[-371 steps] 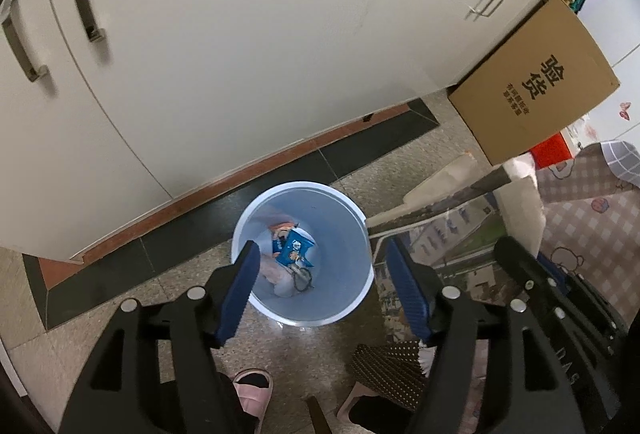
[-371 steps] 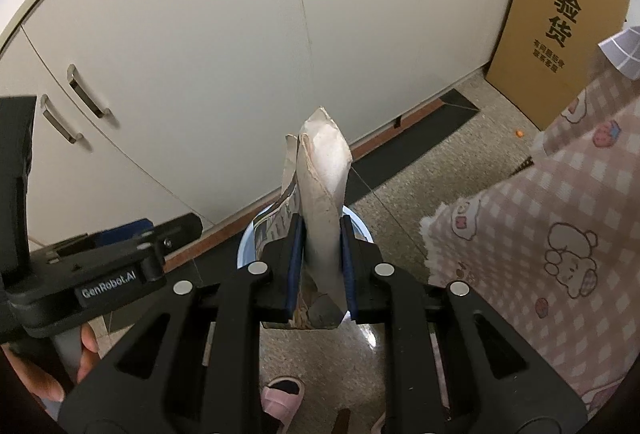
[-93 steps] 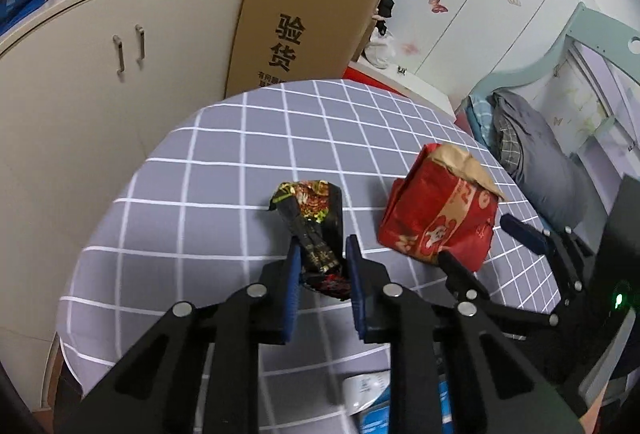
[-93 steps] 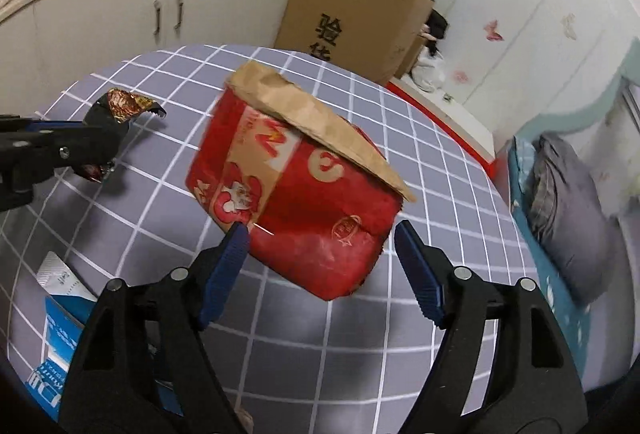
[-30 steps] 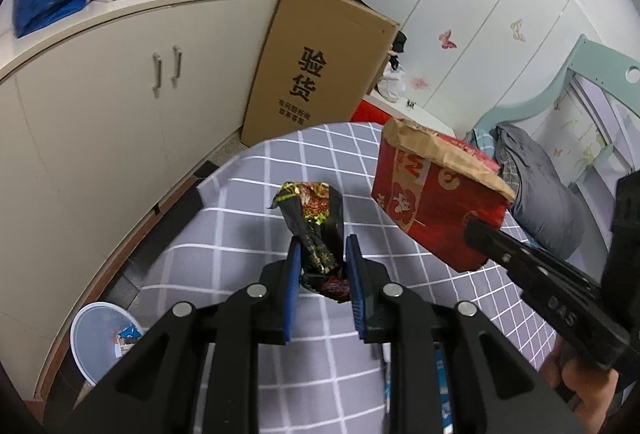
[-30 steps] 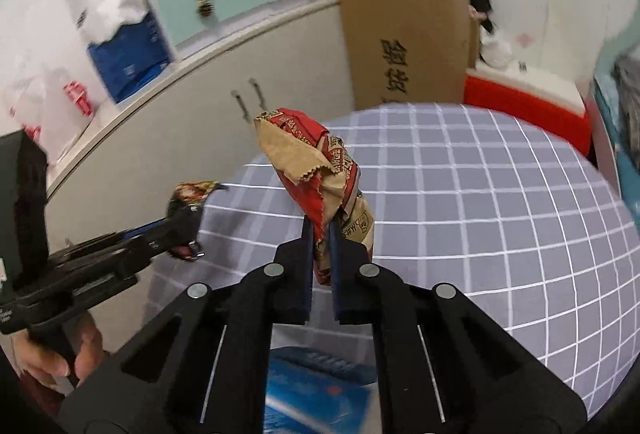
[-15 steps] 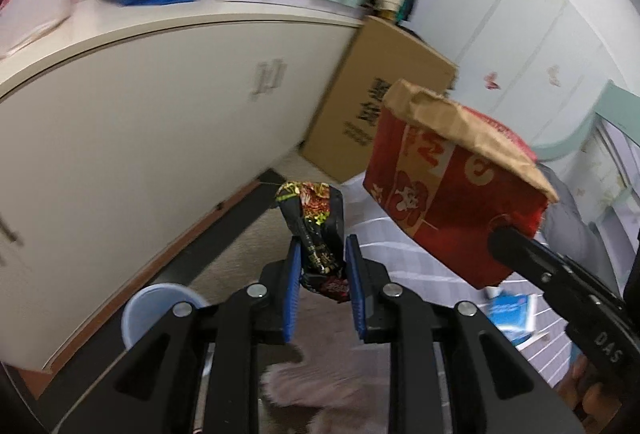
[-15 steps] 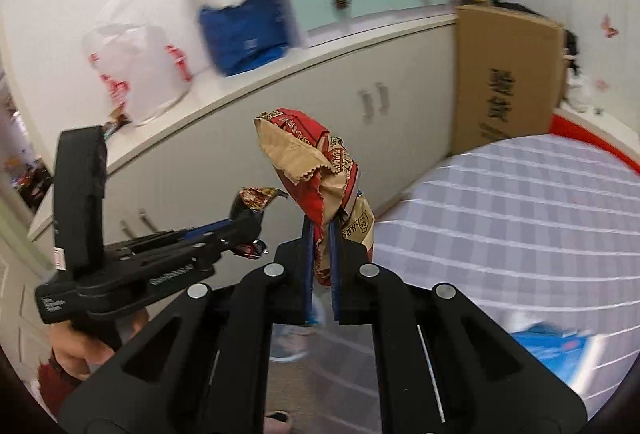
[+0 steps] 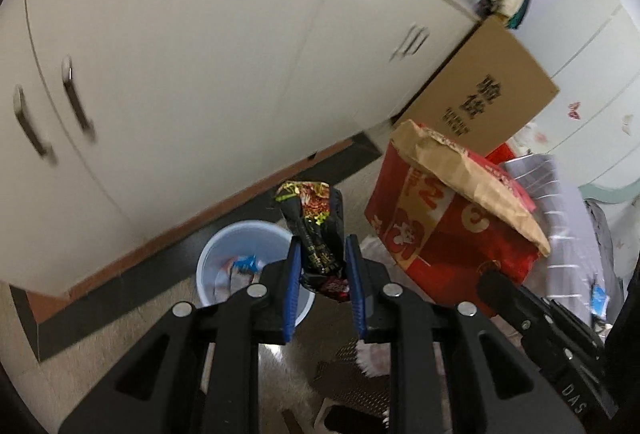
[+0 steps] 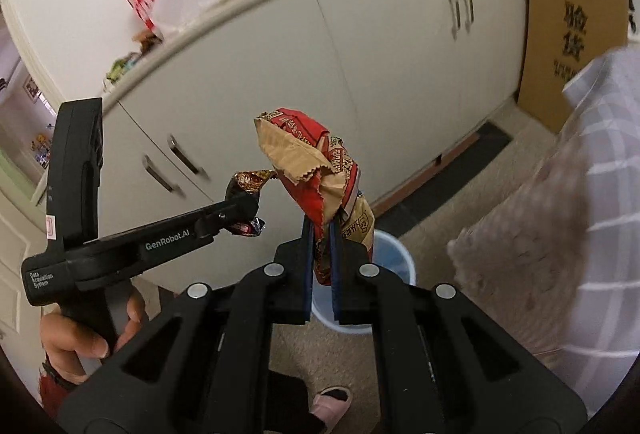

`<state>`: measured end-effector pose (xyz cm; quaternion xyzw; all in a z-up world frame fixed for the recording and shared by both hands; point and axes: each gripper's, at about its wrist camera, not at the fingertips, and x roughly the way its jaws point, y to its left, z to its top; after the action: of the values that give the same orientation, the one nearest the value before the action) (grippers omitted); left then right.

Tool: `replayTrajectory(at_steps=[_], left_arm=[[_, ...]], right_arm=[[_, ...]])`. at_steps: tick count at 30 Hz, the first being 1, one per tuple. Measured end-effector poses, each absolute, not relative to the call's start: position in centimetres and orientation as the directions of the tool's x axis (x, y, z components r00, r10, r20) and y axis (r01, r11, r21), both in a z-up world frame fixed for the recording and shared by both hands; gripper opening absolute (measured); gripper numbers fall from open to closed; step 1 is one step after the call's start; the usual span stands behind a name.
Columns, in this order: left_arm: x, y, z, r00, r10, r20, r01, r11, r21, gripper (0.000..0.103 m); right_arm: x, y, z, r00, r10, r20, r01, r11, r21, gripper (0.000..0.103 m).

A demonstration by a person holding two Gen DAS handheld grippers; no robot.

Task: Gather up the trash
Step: 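Carry both items over the wastebasket and open both tools to drop them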

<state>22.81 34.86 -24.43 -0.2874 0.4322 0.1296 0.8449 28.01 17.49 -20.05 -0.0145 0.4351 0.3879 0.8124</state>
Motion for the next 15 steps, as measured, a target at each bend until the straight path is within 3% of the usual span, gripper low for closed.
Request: replayTrajectory(at_steps=[8, 10, 14, 15], left_arm=[[24.6, 35.9, -29.8, 0.515, -0.072, -0.854, -0.500, 0.784, -0.368, 0.022], [24.6, 35.9, -30.7, 0.498, -0.078, -0.864, -0.508, 0.782, -0.363, 0.031], [25.1, 35.7, -31.3, 0.478, -0.045, -0.877, -0.514, 0.796, -0.320, 0.057], [25.0, 35.7, -31.4, 0.481, -0.036, -0.876, -0.517, 0.795, -0.316, 0.059]], right_arm=[[29.0, 19.0, -25.1, 0.320, 0.554, -0.769, -0.589, 0.752, 0.296, 0.007], [29.3, 19.0, -25.8, 0.316, 0.547, -0.776, -0.579, 0.759, 0.299, 0.007], [29.7, 18.6, -26.9, 0.305, 0.536, -0.787, -0.564, 0.768, 0.305, 0.007], [29.7, 18.6, -27.1, 0.303, 0.536, -0.788, -0.563, 0.768, 0.305, 0.007]])
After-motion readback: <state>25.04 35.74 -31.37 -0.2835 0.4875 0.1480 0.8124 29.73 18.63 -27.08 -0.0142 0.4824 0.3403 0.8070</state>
